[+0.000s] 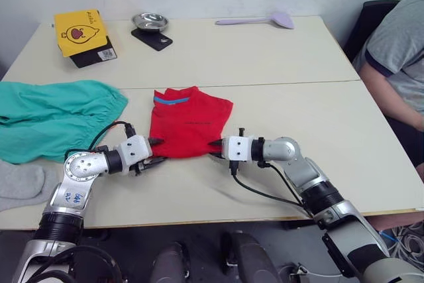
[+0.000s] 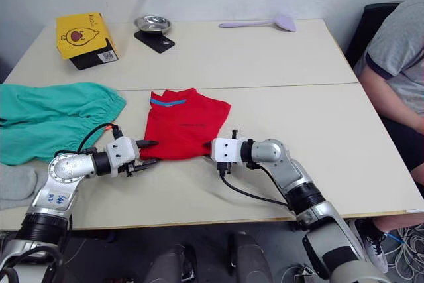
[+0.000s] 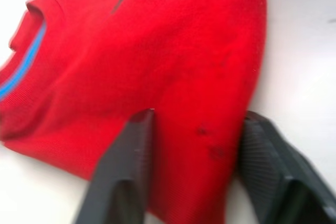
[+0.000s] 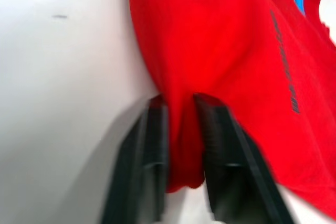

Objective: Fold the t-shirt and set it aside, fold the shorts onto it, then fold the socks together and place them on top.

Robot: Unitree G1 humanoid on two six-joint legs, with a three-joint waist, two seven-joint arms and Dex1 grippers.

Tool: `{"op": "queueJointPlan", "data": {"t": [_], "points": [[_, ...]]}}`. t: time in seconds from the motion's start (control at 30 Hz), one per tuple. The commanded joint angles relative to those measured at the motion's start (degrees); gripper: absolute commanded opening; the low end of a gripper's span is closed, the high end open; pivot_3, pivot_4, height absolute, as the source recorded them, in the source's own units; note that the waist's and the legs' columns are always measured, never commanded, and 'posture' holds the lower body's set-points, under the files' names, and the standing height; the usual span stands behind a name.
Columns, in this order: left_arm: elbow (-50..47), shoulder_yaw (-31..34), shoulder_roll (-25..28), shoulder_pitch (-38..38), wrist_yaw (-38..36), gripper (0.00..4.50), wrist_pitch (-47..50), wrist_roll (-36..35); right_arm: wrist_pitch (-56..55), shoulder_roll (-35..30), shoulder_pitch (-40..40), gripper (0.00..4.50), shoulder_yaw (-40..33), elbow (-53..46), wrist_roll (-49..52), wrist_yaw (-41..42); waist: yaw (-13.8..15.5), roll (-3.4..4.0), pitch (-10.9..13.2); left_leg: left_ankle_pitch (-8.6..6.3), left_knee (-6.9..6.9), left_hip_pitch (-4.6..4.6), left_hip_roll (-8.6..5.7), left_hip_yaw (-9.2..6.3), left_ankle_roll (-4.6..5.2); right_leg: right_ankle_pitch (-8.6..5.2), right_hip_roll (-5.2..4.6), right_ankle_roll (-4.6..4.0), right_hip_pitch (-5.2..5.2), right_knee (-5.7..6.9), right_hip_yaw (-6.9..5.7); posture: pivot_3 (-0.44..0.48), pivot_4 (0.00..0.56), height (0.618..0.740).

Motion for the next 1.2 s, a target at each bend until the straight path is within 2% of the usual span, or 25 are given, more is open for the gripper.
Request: {"op": "queueJointPlan", "data": {"t": [0.03, 0.13, 0.37, 0.47, 0.6, 0.67, 0.7, 0.8, 0.83, 0.9, 0.97, 1.03, 1.07, 1.13, 1.2], "points": [[-4.1, -1.4, 2.6, 3.5, -6.1, 1.02, 0.9, -2.7, 2.3, -2.7, 2.8, 0.0, -0.9, -6.9, 3.8, 4.6, 0.0, 0.0, 0.0, 0.02, -0.01, -0.02, 0.02, 0.0, -0.09, -0.01, 0.01, -0.02, -0.01, -0.04, -0.01, 0.0, 0.15, 0.74], [-9.0, -1.0, 4.2, 6.4, -9.3, 0.04, 2.4, -5.8, 5.6, -6.0, 7.2, 0.0, -0.4, -15.9, 10.0, 11.6, 0.0, 0.01, 0.0, -0.04, -0.05, -0.07, 0.03, -0.02, -0.09, -0.03, 0.02, -0.03, 0.0, -0.18, -0.02, 0.0, 0.15, 0.74], [-24.9, 2.6, 7.5, 18.1, -11.9, 0.01, 9.6, -13.8, 12.7, -14.0, 17.6, 0.0, -2.6, -31.8, 14.8, 14.7, 0.0, 0.02, 0.0, -0.25, -0.03, -0.03, 0.04, -0.06, 0.07, -0.06, 0.0, 0.02, 0.16, -0.36, -0.03, 0.0, 0.15, 0.74], [-30.5, 4.4, 8.6, 24.2, -10.1, 0.01, 11.6, -13.8, 14.8, -16.6, 22.4, 0.0, -3.9, -36.6, 15.7, 14.0, 0.1, 0.02, 0.0, -0.34, -0.03, 0.0, 0.04, -0.22, 0.22, -0.06, 0.01, 0.01, 0.21, -0.35, -0.11, 0.0, 0.15, 0.74], [-33.7, 5.2, 8.5, 28.4, -7.5, 0.01, 12.7, -12.6, 16.7, -18.3, 26.7, 0.0, -4.9, -38.8, 16.9, 12.8, 0.3, 0.0, 0.0, -0.32, -0.04, 0.05, 0.02, -0.32, 0.25, -0.09, 0.01, -0.03, 0.29, -0.42, -0.14, 0.0, 0.15, 0.74], [-34.2, 4.9, 9.5, 29.5, -7.7, 0.0, 13.3, -12.0, 16.8, -18.4, 27.9, 0.54, -5.1, -39.4, 17.9, 12.7, 0.4, 0.0, 0.0, -0.3, -0.06, 0.04, 0.02, -0.33, 0.28, -0.1, 0.02, -0.04, 0.3, -0.52, -0.15, 0.0, 0.15, 0.74], [-34.3, 5.0, 9.6, 29.8, -7.4, 0.52, 13.6, -12.0, 17.0, -18.7, 28.4, 0.81, -5.1, -39.8, 18.6, 13.3, 0.4, 0.0, 0.0, -0.3, -0.06, 0.02, 0.02, -0.33, 0.28, -0.1, 0.03, -0.05, 0.29, -0.54, -0.15, 0.0, 0.15, 0.74], [-33.2, 6.9, 10.6, 30.3, -8.7, 1.33, 13.5, -13.9, 16.0, -19.1, 29.2, 1.8, -6.7, -40.3, 21.0, 14.2, 0.6, -0.01, 0.0, -0.3, -0.11, -0.01, 0.03, -0.34, 0.29, -0.11, 0.04, -0.07, 0.28, -0.6, -0.17, 0.0, 0.15, 0.74], [-33.4, 8.3, 11.1, 30.8, -9.7, 1.68, 15.1, -16.0, 16.2, -19.3, 29.2, 2.15, -7.6, -40.6, 22.7, 14.7, 0.6, -0.01, 0.0, -0.31, -0.12, -0.01, 0.03, -0.34, 0.29, -0.11, 0.04, -0.07, 0.29, -0.62, -0.18, 0.0, 0.15, 0.74], [-36.0, 11.2, 14.2, 33.1, -16.3, 2.32, 19.4, -23.7, 18.4, -20.4, 29.4, 2.85, -10.2, -42.3, 29.1, 17.5, 0.5, -0.11, 0.1, -0.32, -0.12, -0.05, 0.04, -0.34, 0.3, -0.11, 0.04, -0.07, 0.26, -0.61, -0.19, 0.0, 0.15, 0.74], [-35.8, 13.6, 16.3, 32.6, -17.9, 2.94, 21.2, -25.9, 23.3, -21.5, 28.8, 2.87, -12.6, -44.3, 35.7, 19.1, 0.6, -0.04, 0.1, -0.34, -0.15, -0.03, 0.07, -0.35, 0.27, -0.11, 0.05, -0.08, 0.28, -0.63, -0.22, 0.0, 0.15, 0.74], [-34.5, 15.3, 16.1, 29.5, -16.4, 2.94, 24.2, -28.7, 28.8, -21.4, 26.6, 2.87, -14.1, -45.0, 40.3, 18.2, 1.0, -0.02, 0.2, -0.35, -0.14, -0.03, 0.06, -0.38, 0.29, -0.11, 0.04, -0.08, 0.29, -0.64, -0.23, 0.0, 0.15, 0.74], [-33.5, 15.4, 15.2, 26.8, -15.1, 2.97, 25.9, -30.1, 30.6, -20.2, 24.4, 2.66, -13.8, -44.4, 41.1, 17.3, 1.2, -0.02, 0.2, -0.35, -0.1, -0.02, 0.06, -0.39, 0.3, -0.12, 0.05, -0.09, 0.29, -0.64, -0.23, 0.0, 0.15, 0.74], [-31.5, 14.3, 13.0, 21.7, -11.9, 2.57, 27.8, -30.2, 32.9, -17.6, 20.6, 2.25, -12.3, -42.7, 40.8, 15.6, 1.4, -0.02, 0.2, -0.3, -0.08, -0.02, 0.06, -0.4, 0.35, -0.12, 0.05, -0.11, 0.33, -0.67, -0.23, 0.0, 0.15, 0.74], [-28.9, 11.8, 9.4, 15.6, -7.2, 2.04, 29.5, -28.6, 31.6, -14.4, 17.0, 1.55, -9.6, -39.4, 36.7, 13.9, 1.5, -0.02, 0.1, -0.26, -0.08, -0.01, 0.05, -0.4, 0.38, -0.1, 0.05, -0.11, 0.35, -0.66, -0.23, 0.0, 0.15, 0.74]]}}
